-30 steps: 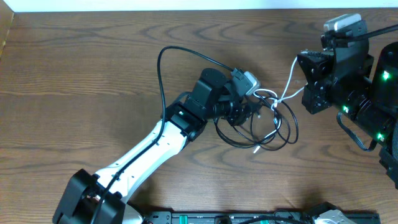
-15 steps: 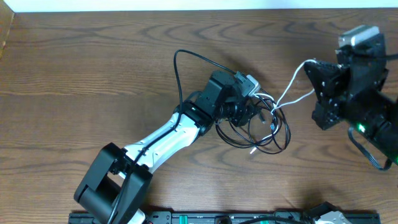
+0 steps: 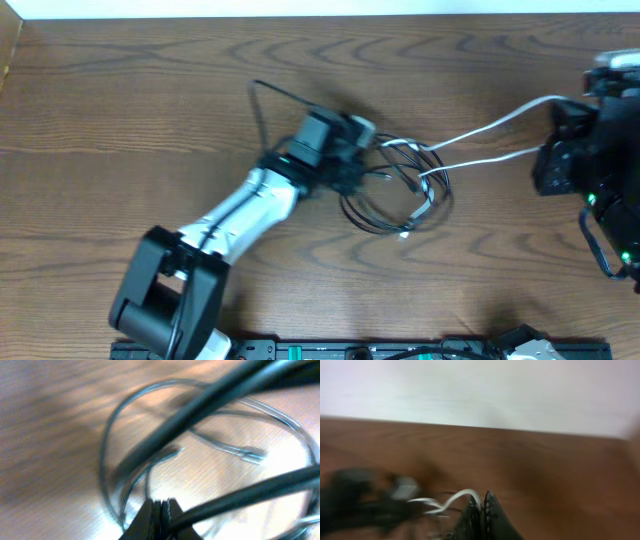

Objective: Untangle cables
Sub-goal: 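Pull the black cable left with the left gripper, white cable right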

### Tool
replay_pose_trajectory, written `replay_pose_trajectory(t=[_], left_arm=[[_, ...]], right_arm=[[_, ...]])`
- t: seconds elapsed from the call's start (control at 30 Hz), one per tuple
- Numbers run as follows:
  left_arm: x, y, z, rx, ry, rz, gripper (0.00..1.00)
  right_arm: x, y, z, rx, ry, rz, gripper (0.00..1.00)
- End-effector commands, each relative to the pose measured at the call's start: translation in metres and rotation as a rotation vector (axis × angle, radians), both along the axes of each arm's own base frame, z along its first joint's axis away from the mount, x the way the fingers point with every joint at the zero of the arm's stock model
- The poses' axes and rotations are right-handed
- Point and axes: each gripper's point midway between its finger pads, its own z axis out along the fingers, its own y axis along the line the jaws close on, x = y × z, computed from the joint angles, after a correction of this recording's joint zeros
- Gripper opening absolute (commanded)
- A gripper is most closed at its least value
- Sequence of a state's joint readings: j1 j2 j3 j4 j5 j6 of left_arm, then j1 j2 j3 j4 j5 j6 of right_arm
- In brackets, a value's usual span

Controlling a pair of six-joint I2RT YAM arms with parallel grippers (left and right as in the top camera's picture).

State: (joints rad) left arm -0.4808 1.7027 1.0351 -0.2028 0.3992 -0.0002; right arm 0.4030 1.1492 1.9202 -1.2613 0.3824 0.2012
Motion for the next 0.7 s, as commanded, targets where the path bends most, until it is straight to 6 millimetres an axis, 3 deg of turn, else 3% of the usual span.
replay_pose_trajectory(t=[0.0,0.23,0.3,0.43,0.57,0.67], left_arm=[[0.027,0.068,0.012,0.045,0.003,0.181,0.07],[0.032,0.221,0.016,0.078,0.102,0.523,0.07],[0.028,0.248,0.018,0.037,0.128,0.593,0.07],[0.022,0.287,0.024,-0.078,0.153,0.690,0.07],[0.019,0.308,0.031,-0.164,0.144,0.739,0.08],[0.018,0.313,0.035,-0.201,0.144,0.755,0.07]], right_arm=[[-0.017,-0.078,0.021,-0.088,-0.108,-0.460,0.01],[-0.062,-0.138,0.048,-0.229,-0.209,-0.812,0.02],[-0.077,-0.150,0.055,-0.227,-0.243,-0.882,0.01],[-0.109,-0.169,0.070,-0.175,-0.335,-1.008,0.01],[-0.145,-0.185,0.083,-0.108,-0.437,-1.114,0.02],[-0.160,-0.188,0.087,-0.050,-0.485,-1.110,0.02]])
